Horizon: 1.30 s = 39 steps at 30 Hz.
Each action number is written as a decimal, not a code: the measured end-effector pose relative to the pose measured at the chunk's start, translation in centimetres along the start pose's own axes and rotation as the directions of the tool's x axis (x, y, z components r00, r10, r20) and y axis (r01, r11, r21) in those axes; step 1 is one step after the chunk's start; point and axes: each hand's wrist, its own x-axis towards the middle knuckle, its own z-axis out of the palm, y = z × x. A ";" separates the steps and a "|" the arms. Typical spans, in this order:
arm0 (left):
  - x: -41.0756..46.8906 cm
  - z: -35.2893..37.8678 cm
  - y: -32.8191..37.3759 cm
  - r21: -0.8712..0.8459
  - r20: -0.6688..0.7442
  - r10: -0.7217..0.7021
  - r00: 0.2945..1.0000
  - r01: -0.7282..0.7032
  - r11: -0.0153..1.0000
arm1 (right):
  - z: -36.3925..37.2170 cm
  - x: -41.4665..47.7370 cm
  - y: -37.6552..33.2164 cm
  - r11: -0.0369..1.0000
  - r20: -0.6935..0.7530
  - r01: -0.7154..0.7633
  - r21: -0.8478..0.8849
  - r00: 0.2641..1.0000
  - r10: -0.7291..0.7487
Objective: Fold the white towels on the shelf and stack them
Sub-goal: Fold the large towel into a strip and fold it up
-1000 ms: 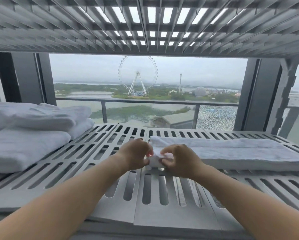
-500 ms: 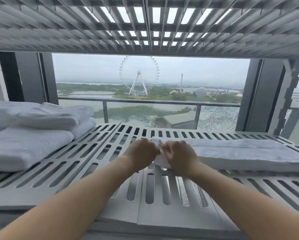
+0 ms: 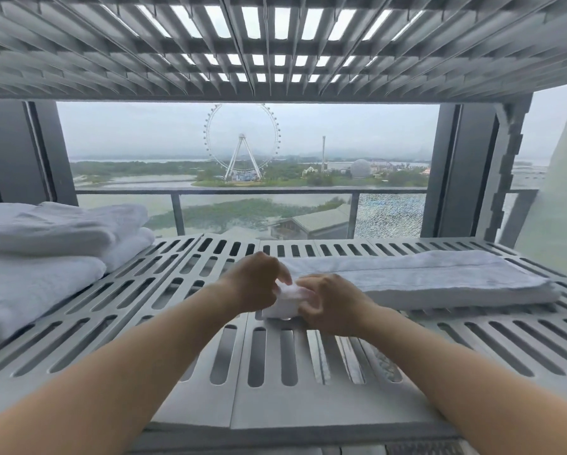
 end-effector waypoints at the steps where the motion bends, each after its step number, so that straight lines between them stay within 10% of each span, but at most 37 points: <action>1: -0.1 0.0 0.1 -0.018 0.027 0.021 0.999 -0.021 1.000 | -0.3 -0.4 0.7 1.000 0.004 0.002 -0.023 1.000 -0.002; 20: 3.1 -0.1 2.8 0.015 0.020 -0.035 0.999 0.034 0.999 | -2.8 0.1 5.9 0.980 -0.087 -0.188 0.067 0.977 0.194; 27: 9.7 3.9 7.7 -0.128 0.130 -0.107 0.986 0.123 0.984 | -3.8 0.7 10.9 0.910 0.169 -0.400 -0.112 0.894 0.414; 39: 11.5 6.9 6.7 -0.023 0.381 -0.238 0.893 0.267 0.963 | -6.0 -2.8 18.5 0.933 0.392 -0.343 -0.110 0.847 0.358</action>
